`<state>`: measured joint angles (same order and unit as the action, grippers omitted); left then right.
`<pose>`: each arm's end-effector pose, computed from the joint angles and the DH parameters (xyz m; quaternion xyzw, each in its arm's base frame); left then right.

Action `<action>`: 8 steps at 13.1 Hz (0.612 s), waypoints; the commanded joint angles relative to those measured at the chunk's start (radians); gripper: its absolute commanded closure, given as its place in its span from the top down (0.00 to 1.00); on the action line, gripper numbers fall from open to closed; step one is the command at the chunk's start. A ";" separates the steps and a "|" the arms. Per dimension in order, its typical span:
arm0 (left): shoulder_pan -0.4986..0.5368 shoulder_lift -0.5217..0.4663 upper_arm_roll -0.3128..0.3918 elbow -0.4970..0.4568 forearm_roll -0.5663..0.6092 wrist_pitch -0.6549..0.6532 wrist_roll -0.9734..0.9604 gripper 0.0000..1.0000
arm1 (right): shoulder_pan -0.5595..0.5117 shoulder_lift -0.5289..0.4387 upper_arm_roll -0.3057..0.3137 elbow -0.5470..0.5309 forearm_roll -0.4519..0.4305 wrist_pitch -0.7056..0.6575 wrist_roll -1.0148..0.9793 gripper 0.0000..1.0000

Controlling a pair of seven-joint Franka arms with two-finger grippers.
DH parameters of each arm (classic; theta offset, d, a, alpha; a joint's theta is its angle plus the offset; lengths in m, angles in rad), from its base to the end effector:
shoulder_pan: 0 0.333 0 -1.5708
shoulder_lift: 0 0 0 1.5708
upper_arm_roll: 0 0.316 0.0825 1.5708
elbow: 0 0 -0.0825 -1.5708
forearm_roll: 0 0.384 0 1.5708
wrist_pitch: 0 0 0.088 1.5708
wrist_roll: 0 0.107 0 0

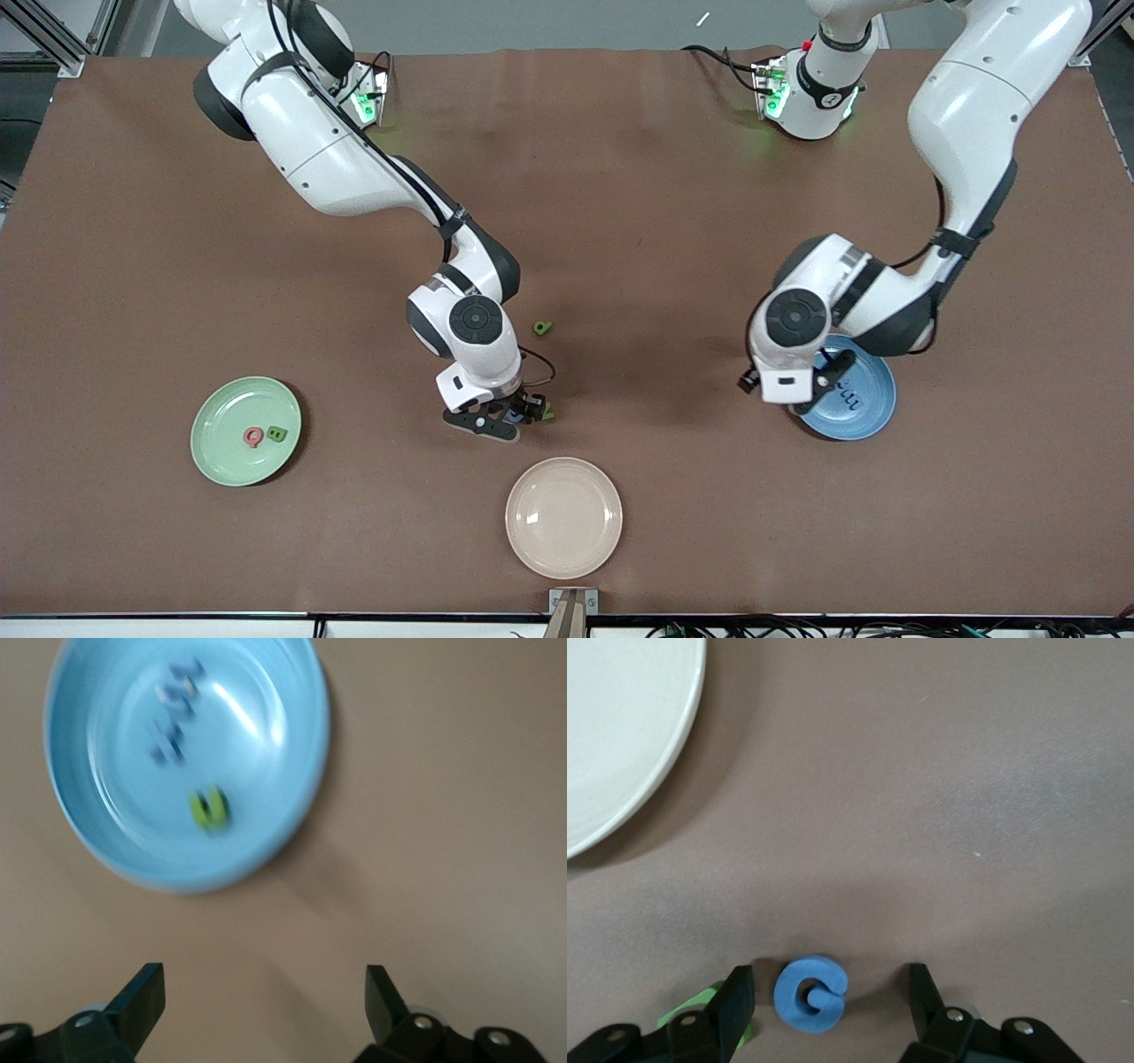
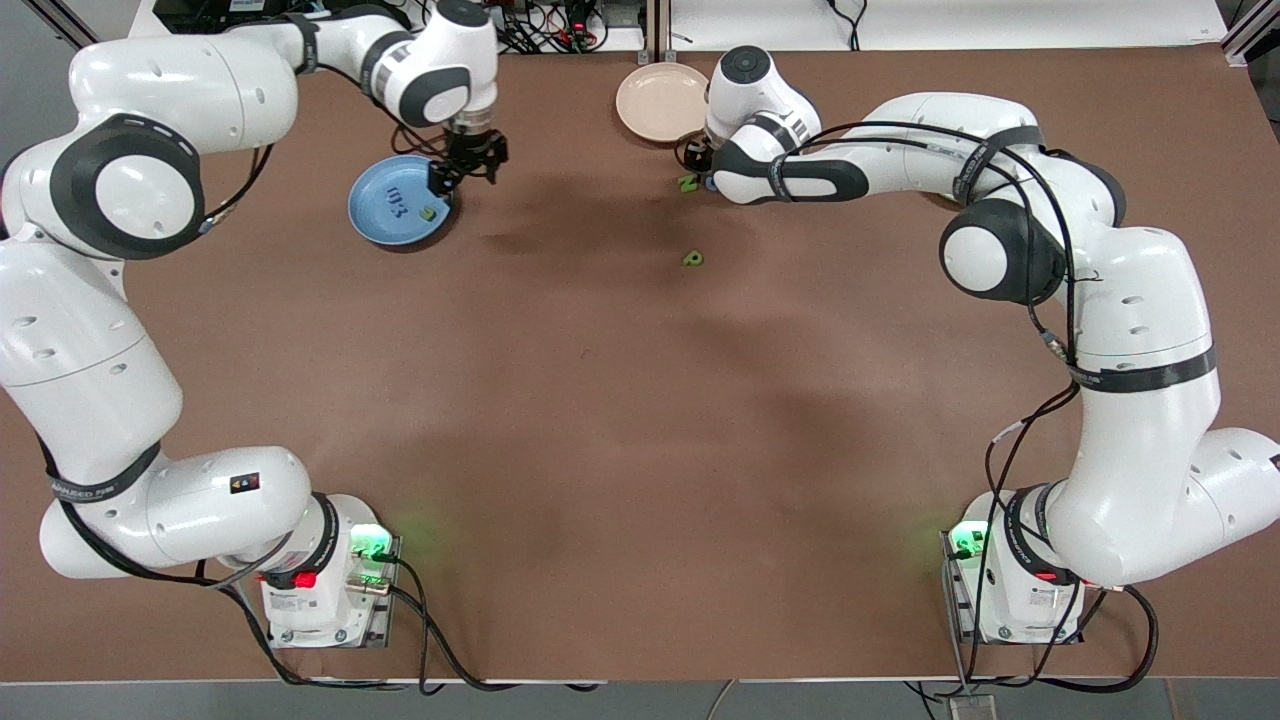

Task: Sort upper and lower case letters into plates
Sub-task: 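Grasp the green d with the left gripper while the right gripper carries G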

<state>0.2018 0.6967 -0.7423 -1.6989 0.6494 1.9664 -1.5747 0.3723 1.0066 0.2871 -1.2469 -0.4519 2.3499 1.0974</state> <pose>0.5971 -0.2546 0.2538 -0.9192 -0.3778 0.0029 0.1113 0.6424 0.4132 0.1748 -0.9859 0.1421 -0.0867 0.0193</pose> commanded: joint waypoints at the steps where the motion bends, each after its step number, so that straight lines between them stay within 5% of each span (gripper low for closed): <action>1: -0.057 0.012 -0.037 -0.005 -0.010 0.052 -0.130 1.00 | 0.007 0.003 -0.003 0.004 -0.011 -0.006 -0.002 0.63; 4: -0.125 0.061 -0.037 -0.005 -0.022 0.210 -0.281 1.00 | 0.005 0.003 -0.005 0.004 -0.013 -0.006 -0.004 0.34; 8: -0.226 0.095 -0.023 0.005 -0.025 0.305 -0.382 1.00 | -0.003 -0.003 -0.003 0.004 -0.011 -0.007 -0.004 0.08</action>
<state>0.0183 0.7888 -0.7770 -1.7080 0.6397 2.2492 -1.9216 0.3742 1.0010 0.2871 -1.2405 -0.4522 2.3381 1.0942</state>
